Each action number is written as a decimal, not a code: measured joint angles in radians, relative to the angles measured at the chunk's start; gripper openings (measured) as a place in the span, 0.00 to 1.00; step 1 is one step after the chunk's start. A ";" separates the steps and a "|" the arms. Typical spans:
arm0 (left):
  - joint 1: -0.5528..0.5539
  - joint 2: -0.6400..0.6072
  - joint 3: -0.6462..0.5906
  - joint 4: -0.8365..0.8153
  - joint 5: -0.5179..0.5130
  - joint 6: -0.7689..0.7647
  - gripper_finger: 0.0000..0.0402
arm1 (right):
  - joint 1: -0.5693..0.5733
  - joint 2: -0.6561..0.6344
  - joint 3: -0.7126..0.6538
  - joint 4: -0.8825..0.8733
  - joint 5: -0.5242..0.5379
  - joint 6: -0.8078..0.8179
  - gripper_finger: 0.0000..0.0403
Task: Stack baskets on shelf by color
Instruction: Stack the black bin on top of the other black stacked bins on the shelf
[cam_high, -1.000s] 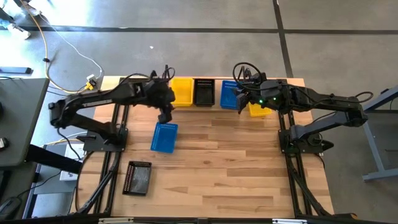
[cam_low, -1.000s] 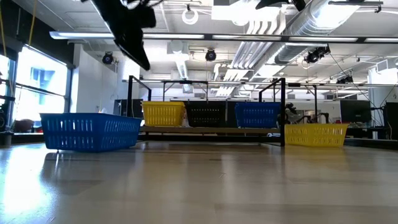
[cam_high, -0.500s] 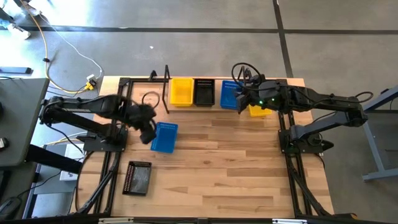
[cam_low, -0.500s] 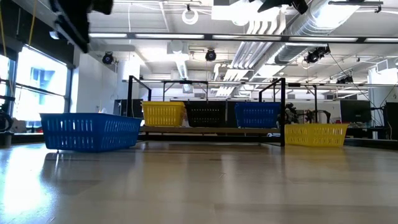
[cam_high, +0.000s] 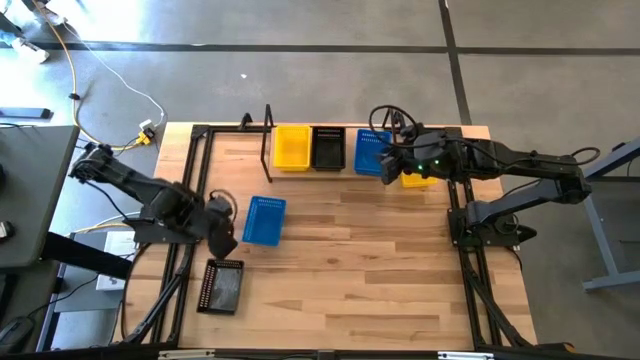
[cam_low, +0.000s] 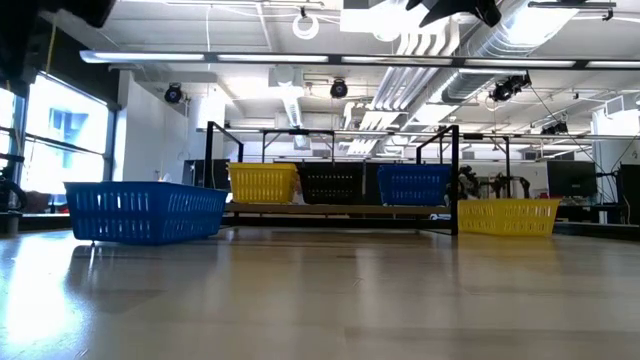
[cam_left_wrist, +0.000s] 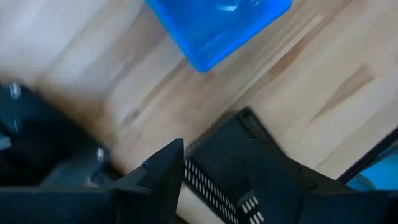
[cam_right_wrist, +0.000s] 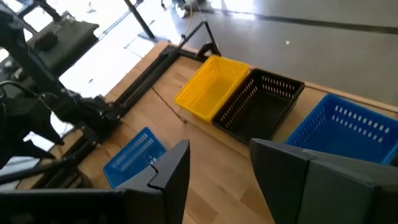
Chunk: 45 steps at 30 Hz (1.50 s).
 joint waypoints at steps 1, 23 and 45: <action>-0.030 0.001 -0.014 0.000 0.003 -0.049 0.41 | 0.000 0.000 0.000 -0.007 -0.008 -0.001 0.38; -0.450 0.019 -0.250 0.201 0.031 -0.877 0.41 | 0.000 0.000 0.000 -0.030 -0.154 -0.051 0.38; -0.440 0.184 -0.390 0.485 0.071 -1.025 0.32 | 0.000 0.001 -0.001 -0.051 -0.156 -0.072 0.38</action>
